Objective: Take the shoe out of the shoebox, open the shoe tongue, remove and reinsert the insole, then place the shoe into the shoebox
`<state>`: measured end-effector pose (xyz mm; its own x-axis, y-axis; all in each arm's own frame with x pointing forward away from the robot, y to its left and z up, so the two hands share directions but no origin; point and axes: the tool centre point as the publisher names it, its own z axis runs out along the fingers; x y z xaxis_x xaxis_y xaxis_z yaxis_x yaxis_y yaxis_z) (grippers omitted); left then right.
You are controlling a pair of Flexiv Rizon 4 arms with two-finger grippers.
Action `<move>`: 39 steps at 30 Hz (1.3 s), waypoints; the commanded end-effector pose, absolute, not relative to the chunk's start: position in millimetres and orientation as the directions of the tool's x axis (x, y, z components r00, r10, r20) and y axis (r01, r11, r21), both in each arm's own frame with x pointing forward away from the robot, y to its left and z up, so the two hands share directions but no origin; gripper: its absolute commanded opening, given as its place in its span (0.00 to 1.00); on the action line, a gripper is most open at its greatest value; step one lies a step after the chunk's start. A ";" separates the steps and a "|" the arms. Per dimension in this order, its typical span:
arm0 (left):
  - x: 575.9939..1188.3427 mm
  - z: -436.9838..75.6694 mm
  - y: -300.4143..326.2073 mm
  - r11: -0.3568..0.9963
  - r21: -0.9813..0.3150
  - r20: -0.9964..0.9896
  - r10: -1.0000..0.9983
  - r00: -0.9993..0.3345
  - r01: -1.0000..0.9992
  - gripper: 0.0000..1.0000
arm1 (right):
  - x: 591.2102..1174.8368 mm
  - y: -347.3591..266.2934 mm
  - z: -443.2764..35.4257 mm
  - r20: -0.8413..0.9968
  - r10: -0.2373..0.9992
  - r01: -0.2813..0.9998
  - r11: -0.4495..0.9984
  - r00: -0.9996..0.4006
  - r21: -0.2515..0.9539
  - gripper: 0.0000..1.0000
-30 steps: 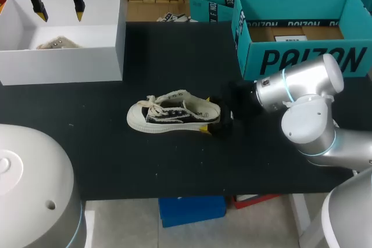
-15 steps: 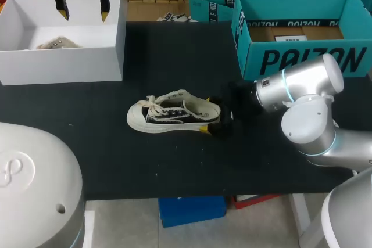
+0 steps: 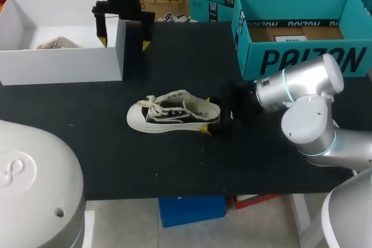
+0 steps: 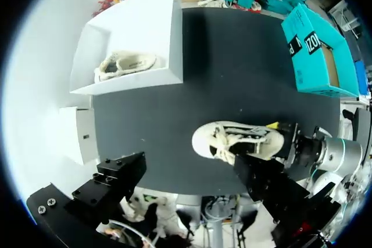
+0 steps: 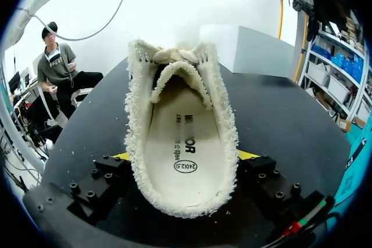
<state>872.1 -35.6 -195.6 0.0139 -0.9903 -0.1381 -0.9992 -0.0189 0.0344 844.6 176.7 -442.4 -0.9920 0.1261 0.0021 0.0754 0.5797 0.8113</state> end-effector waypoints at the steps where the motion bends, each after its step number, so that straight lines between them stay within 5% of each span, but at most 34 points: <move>1: 857.4 -210.4 -57.1 -0.021 0.034 -0.171 -0.985 0.015 -0.999 1.00 | 844.0 179.3 -445.5 0.002 0.129 0.077 0.580 -0.992 0.811 0.00; 23: 865.2 -224.8 -54.6 -0.019 0.029 -0.178 -0.984 0.014 -0.999 1.00 | 844.0 179.3 -445.5 0.002 0.129 0.077 0.580 -0.992 0.811 0.00; 39: 847.6 -264.5 -107.1 0.054 0.064 -0.132 -0.989 -0.062 -0.996 1.00 | 844.0 179.3 -445.5 0.002 0.129 0.077 0.580 -0.992 0.811 0.00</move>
<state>845.5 -94.5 -253.5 -0.0599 -0.9912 -0.1178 -0.9969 0.0534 0.0582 844.6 176.7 -442.4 -0.9920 0.1262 0.0021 0.0754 0.5797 0.8113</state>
